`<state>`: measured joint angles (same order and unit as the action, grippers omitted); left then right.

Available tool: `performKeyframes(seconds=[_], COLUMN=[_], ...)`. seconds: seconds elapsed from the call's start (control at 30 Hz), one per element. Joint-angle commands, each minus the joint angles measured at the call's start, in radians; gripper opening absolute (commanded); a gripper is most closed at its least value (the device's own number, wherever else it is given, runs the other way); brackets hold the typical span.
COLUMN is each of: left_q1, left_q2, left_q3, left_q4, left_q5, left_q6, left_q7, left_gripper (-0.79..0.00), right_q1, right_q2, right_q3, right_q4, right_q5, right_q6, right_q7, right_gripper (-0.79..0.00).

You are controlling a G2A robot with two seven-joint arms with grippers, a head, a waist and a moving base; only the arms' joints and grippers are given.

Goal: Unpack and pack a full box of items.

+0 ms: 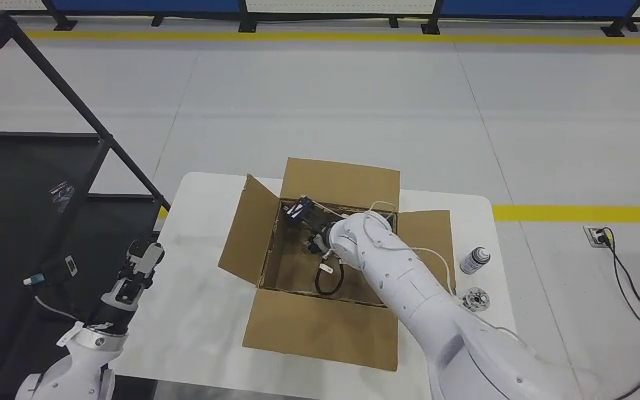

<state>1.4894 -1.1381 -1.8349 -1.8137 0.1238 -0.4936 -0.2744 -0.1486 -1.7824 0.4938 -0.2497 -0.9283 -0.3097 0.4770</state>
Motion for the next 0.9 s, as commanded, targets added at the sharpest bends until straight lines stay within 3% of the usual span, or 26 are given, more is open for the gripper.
performKeyframes(seconds=[0.0,0.1,0.23,0.3,0.33,0.5,0.87], left_q1=[0.002,0.004,0.005,0.006,0.007,0.007,0.002], left_q2=[0.000,0.001,0.001,0.001,0.002,0.002,0.003], left_q3=[-0.002,-0.006,-0.008,-0.010,-0.011,-0.013,-0.006], left_q4=[0.000,0.001,0.001,0.001,0.002,0.002,0.003], left_q5=[-0.004,-0.006,-0.007,-0.008,-0.009,-0.013,-0.014], left_q6=[-0.001,-0.004,-0.003,-0.004,-0.005,-0.007,-0.008], left_q7=[0.000,-0.001,0.000,0.002,0.002,0.003,-0.001], left_gripper=[0.000,0.000,0.000,0.000,0.000,0.000,0.000], right_q1=[0.001,0.003,0.007,0.010,0.012,0.024,0.059], right_q2=[-0.005,-0.013,-0.022,-0.025,-0.026,-0.028,-0.008], right_q3=[0.001,0.002,0.004,0.007,0.008,0.015,0.045], right_q4=[0.010,0.025,0.041,0.048,0.051,0.058,0.071], right_q5=[-0.002,-0.007,-0.012,-0.013,-0.013,-0.016,0.009], right_q6=[0.003,0.018,0.021,0.021,0.020,-0.002,-0.177], right_q7=[-0.009,-0.024,-0.017,-0.019,-0.019,-0.031,-0.026], right_gripper=[-0.520,-0.573,-0.576,-0.668,-0.785,-0.785,-0.785])
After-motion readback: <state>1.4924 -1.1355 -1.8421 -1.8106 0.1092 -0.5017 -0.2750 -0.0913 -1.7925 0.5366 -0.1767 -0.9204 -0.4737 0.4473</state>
